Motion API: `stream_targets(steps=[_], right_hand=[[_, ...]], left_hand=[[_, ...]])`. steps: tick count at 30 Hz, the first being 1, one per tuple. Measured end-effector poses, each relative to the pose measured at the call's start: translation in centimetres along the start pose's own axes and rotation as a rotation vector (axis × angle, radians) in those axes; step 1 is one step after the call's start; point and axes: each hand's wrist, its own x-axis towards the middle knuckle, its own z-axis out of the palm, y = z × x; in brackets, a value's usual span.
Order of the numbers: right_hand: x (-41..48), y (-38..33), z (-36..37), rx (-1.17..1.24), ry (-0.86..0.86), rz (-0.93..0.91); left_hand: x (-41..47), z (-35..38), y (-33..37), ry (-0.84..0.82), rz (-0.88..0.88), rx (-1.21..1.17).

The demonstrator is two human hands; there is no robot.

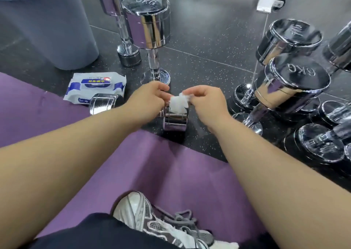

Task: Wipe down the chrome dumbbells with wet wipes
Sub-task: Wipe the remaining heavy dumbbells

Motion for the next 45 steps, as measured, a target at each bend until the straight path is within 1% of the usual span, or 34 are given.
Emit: stream_targets(steps=[1, 2, 3, 5, 6, 7, 8, 9, 10, 11, 12, 13, 14, 16, 18, 20, 21, 23, 24, 25, 27, 28, 30, 31, 34, 35, 36, 37, 38, 40, 41, 42, 43, 45], right_hand=[[-0.4, -0.1, 0.2, -0.124, 0.009, -0.040], [-0.9, -0.1, 0.6, -0.180, 0.002, -0.073], [-1.8, -0.1, 1.1, -0.179, -0.032, -0.109], [-3.8, 0.5, 2.1, -0.156, -0.120, -0.216], [-4.7, 1.1, 2.7, -0.153, -0.106, -0.273], [-5.3, 1.6, 3.1, -0.120, -0.044, -0.299], [-5.4, 2.0, 3.3, -0.059, 0.068, -0.266], [-5.2, 2.0, 3.4, 0.023, 0.193, -0.181], [-4.9, 2.0, 3.5, 0.117, 0.292, -0.050], [-4.5, 2.0, 3.6, 0.220, 0.340, 0.096], [-4.1, 2.4, 3.7, 0.307, 0.344, 0.230], [-4.1, 2.6, 3.7, 0.359, 0.306, 0.354], [-4.1, 3.1, 3.7, 0.395, 0.240, 0.460], [-4.2, 3.5, 3.3, 0.519, 0.110, 0.619], [-3.7, 3.0, 2.9, 0.683, -0.069, 0.731], [-3.1, 2.2, 2.5, 0.788, -0.241, 0.801], [-2.9, 2.1, 2.6, 0.846, -0.262, 0.821], [-2.5, 2.8, 2.6, 1.085, -0.240, 0.865], [-2.3, 3.4, 2.3, 1.187, -0.216, 0.872], [-2.2, 3.9, 1.9, 1.262, -0.230, 0.877], [-2.3, 4.3, 1.5, 1.278, -0.296, 0.875], [-2.1, 4.7, 1.8, 1.233, -0.312, 0.868], [-2.1, 5.3, 2.6, 1.138, -0.339, 0.827], [-2.1, 5.5, 3.3, 1.072, -0.365, 0.804], [-3.1, 6.3, 4.2, 0.863, -0.329, 0.671], [-3.8, 6.2, 4.2, 0.820, -0.322, 0.647], [-4.4, 6.3, 4.3, 0.803, -0.319, 0.661], [-4.6, 6.9, 5.0, 0.820, -0.317, 0.686], [-4.9, 7.7, 5.7, 0.869, -0.353, 0.702], [-6.1, 6.9, 5.5, 0.943, -0.412, 0.715], [-6.3, 6.4, 5.0, 0.993, -0.391, 0.710], [-6.4, 6.0, 4.4, 1.059, -0.361, 0.705], [-6.3, 6.3, 4.4, 1.131, -0.376, 0.712], [-6.0, 6.4, 4.8, 1.172, -0.398, 0.716]], left_hand=[[0.0, -0.5, -0.2, 0.053, -0.019, 0.044], [0.2, -0.9, -0.5, 0.067, -0.025, 0.112], [0.0, -1.1, -0.5, 0.033, -0.013, 0.192], [0.0, -0.8, -0.4, -0.124, 0.005, 0.414], [0.0, -0.6, -0.2, -0.175, -0.010, 0.498], [0.4, -0.4, -0.1, -0.190, -0.033, 0.555], [0.5, -0.1, 0.6, -0.187, -0.067, 0.614], [0.6, 0.1, 1.5, -0.180, -0.103, 0.656], [0.9, 0.2, 2.1, -0.196, -0.121, 0.672], [1.0, 0.4, 2.7, -0.208, -0.173, 0.615], [1.0, 0.6, 3.3, -0.221, -0.282, 0.476], [0.8, 0.9, 3.9, -0.229, -0.414, 0.305], [0.7, 1.3, 4.1, -0.217, -0.494, 0.188], [1.1, 2.6, 3.6, -0.161, -0.517, 0.098], [2.3, 4.0, 2.8, 0.001, -0.445, 0.107], [2.9, 5.0, 2.7, 0.146, -0.389, 0.191], [3.2, 5.3, 2.6, 0.174, -0.378, 0.285], [3.7, 5.1, 2.4, 0.161, -0.367, 0.410], [3.7, 4.9, 2.2, 0.157, -0.370, 0.438], [3.6, 4.8, 1.9, 0.165, -0.371, 0.458], [3.3, 4.4, 1.2, 0.166, -0.384, 0.454], [3.0, 4.5, 1.0, 0.153, -0.399, 0.416], [1.9, 4.8, 1.2, 0.121, -0.430, 0.248], [1.5, 4.9, 1.2, 0.131, -0.432, 0.204], [0.3, 5.4, 1.4, 0.147, -0.429, 0.289], [-0.1, 5.5, 1.4, 0.149, -0.411, 0.348], [-0.3, 5.5, 1.3, 0.143, -0.403, 0.403], [-0.2, 5.4, 1.2, 0.133, -0.385, 0.448], [-0.5, 5.2, 1.3, 0.117, -0.389, 0.487], [-0.7, 4.7, 1.6, 0.105, -0.368, 0.546], [-0.6, 4.6, 1.5, 0.093, -0.357, 0.565], [-0.6, 4.4, 1.6, 0.079, -0.357, 0.561], [-0.6, 4.4, 1.5, 0.067, -0.353, 0.552], [-0.6, 4.5, 1.7, 0.044, -0.366, 0.511]])
